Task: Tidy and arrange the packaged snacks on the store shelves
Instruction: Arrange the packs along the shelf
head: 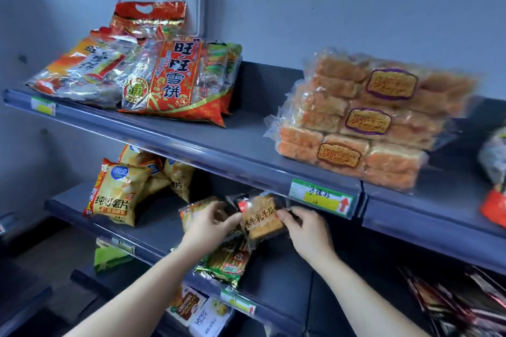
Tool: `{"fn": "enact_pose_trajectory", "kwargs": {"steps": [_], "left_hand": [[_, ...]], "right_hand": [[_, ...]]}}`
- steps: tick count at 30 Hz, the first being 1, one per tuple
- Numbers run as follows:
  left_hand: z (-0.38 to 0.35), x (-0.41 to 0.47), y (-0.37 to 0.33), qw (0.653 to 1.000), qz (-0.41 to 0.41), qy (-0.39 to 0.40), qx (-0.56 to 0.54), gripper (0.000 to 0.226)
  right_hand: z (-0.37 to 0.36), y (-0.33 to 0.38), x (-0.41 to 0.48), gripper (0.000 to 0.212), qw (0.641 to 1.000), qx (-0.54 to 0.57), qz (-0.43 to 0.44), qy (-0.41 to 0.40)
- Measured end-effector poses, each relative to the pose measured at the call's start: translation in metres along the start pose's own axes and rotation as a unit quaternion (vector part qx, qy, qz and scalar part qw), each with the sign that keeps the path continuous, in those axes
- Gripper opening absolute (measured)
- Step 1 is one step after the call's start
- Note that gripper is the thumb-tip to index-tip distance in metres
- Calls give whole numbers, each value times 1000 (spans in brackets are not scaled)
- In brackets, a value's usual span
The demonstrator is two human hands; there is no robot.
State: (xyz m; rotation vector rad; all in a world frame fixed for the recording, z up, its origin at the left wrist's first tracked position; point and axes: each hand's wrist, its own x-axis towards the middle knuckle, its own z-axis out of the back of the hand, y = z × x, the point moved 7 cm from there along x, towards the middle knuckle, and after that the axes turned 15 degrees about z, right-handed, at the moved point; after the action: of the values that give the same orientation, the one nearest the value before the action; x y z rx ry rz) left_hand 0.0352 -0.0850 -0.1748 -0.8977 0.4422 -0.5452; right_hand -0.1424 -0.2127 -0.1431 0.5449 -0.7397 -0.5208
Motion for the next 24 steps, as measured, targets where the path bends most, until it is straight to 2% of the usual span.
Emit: {"fn": "enact_pose_trajectory", "kwargs": {"steps": [2,8,12,15,18,24], "left_hand": [[-13,-11,-12,999,-16,41,-10,40],[-54,-38,-40,988,-36,136,-65,33],[-88,-60,-60,987,-62,143,-40,20],[-116,-81,-78,983,-78,166,-31,21],[-146,-102,-97,977,-101,190,-12,26],[-213,-163,-134,950,-131,281,-28,32]], "right_hand": [[9,0,-13,23,1000,14,-19,-6],[51,-4,-57,23,997,-5,-70,-39],[80,-9,-90,19,993,-19,-113,-9],[108,-25,-118,16,986,-5,-165,-22],[147,-36,-151,30,979,-27,-191,-67],[221,-67,-216,22,955,-63,-255,-140]]}}
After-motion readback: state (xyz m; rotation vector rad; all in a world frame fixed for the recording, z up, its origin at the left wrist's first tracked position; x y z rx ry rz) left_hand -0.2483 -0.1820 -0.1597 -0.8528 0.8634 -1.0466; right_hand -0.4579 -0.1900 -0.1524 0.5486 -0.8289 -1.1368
